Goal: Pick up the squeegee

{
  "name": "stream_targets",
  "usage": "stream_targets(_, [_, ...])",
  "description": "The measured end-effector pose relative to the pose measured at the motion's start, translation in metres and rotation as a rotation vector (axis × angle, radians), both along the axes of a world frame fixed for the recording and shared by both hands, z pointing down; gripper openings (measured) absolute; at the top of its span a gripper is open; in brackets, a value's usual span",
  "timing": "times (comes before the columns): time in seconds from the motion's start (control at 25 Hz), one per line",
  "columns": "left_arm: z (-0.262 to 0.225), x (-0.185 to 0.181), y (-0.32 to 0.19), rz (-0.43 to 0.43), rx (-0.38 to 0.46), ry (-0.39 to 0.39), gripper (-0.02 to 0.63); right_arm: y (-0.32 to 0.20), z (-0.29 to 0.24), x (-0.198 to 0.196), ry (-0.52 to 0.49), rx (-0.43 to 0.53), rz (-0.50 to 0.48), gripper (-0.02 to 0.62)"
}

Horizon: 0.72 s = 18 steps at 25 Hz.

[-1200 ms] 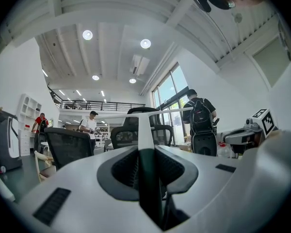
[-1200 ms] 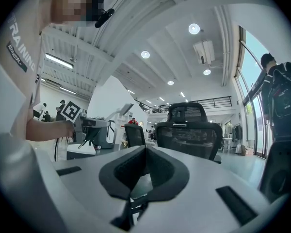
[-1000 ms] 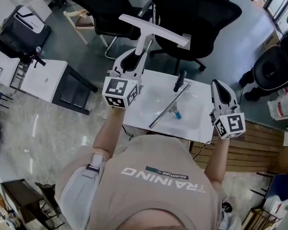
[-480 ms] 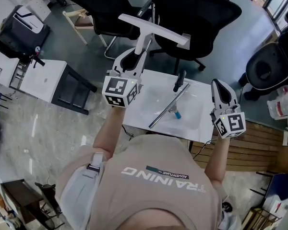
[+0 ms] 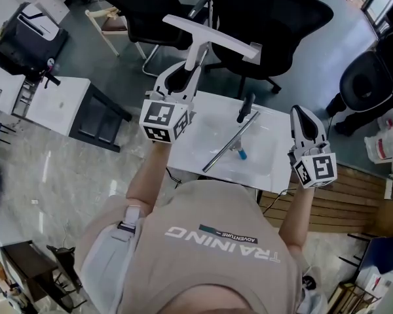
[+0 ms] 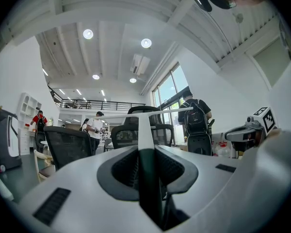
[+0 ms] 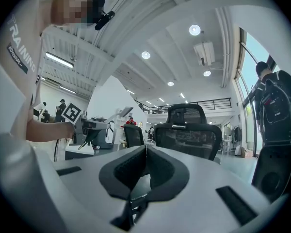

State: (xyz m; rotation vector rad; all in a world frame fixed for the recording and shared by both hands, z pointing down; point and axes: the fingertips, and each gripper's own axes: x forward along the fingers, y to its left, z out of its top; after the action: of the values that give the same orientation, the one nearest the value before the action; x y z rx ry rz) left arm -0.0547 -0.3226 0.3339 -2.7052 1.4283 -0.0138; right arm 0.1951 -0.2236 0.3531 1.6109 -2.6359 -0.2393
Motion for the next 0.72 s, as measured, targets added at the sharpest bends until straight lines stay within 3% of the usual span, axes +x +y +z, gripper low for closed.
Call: stream_targets(0.72, [-0.002,-0.004,-0.001,-0.005,0.002,-0.003,0.098,0.001,-0.010,-0.009,0.015,0.020,-0.017,0.032])
